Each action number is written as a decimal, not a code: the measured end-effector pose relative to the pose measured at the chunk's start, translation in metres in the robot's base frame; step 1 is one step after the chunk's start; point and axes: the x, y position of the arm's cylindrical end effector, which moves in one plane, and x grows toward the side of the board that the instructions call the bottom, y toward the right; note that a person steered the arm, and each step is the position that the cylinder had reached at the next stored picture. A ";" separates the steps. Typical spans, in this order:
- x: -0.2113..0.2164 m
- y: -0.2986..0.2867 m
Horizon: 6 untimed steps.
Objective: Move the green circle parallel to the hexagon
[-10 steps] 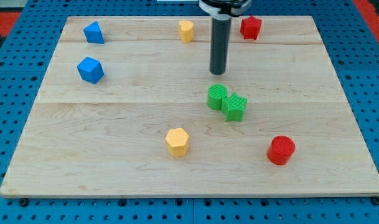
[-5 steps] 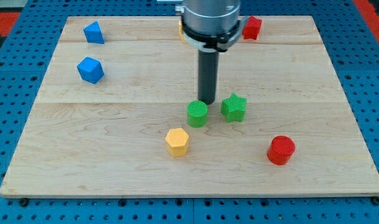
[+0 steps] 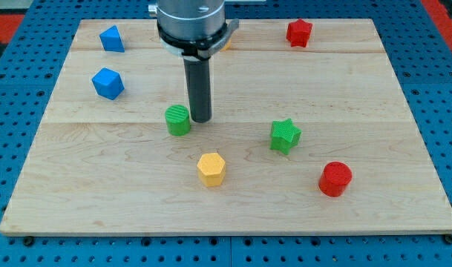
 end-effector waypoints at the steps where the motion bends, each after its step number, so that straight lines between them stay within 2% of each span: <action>1: 0.022 -0.030; 2: 0.067 -0.075; 3: 0.056 -0.118; 4: 0.027 -0.110; 5: 0.029 -0.162; 6: 0.041 -0.155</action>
